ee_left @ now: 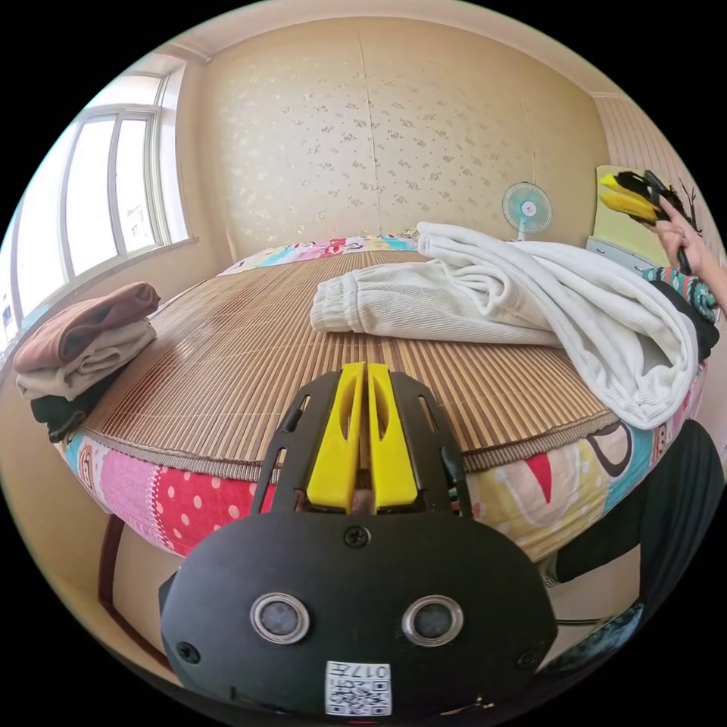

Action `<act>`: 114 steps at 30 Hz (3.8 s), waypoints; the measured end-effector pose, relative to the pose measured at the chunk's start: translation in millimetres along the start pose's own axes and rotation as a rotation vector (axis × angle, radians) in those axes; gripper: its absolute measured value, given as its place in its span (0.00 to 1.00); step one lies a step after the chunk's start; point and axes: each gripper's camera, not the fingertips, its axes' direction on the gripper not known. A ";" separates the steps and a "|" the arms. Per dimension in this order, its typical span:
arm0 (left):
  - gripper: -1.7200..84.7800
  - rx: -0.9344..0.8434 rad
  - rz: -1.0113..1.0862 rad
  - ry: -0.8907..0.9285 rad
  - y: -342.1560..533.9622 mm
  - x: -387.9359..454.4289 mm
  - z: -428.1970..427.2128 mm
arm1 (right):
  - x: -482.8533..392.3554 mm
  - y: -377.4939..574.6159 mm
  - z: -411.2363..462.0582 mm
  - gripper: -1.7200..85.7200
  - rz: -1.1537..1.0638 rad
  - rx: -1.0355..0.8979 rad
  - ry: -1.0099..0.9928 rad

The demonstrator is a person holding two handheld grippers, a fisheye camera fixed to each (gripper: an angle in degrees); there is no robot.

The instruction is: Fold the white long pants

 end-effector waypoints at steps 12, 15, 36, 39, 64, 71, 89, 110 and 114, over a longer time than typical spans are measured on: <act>0.01 -0.005 -0.015 0.013 -17.2 -19.8 12.3 | 34.2 -94.6 297.1 0.12 0.070 -0.574 0.600; 0.01 -0.006 -0.019 0.019 -21.5 -28.3 14.9 | 22.7 -67.0 278.2 0.10 0.082 -0.390 0.526; 0.01 -0.101 -0.535 0.707 -33.3 -217.4 63.6 | -161.0 244.4 229.3 0.08 -0.326 -0.189 1.188; 0.01 -0.121 -0.545 0.770 -31.9 -234.0 69.6 | -164.9 243.4 263.8 0.08 -0.402 -0.248 1.316; 0.01 -0.070 -0.541 0.812 -23.2 -294.6 65.3 | -158.4 320.6 234.1 0.09 -0.430 0.186 1.313; 0.01 -0.066 -0.551 0.813 -18.1 -297.2 62.7 | -154.5 328.0 227.8 0.09 -0.435 0.189 1.317; 0.01 -0.054 -0.562 0.809 -1.2 -281.8 63.3 | -140.0 331.9 213.6 0.09 -0.444 0.192 1.325; 0.01 -0.060 -0.564 0.794 16.3 -230.7 87.6 | -126.9 322.2 206.0 0.09 -0.443 0.202 1.332; 0.01 -0.064 -0.563 0.791 18.0 -218.8 95.1 | -125.3 319.2 206.2 0.09 -0.443 0.202 1.333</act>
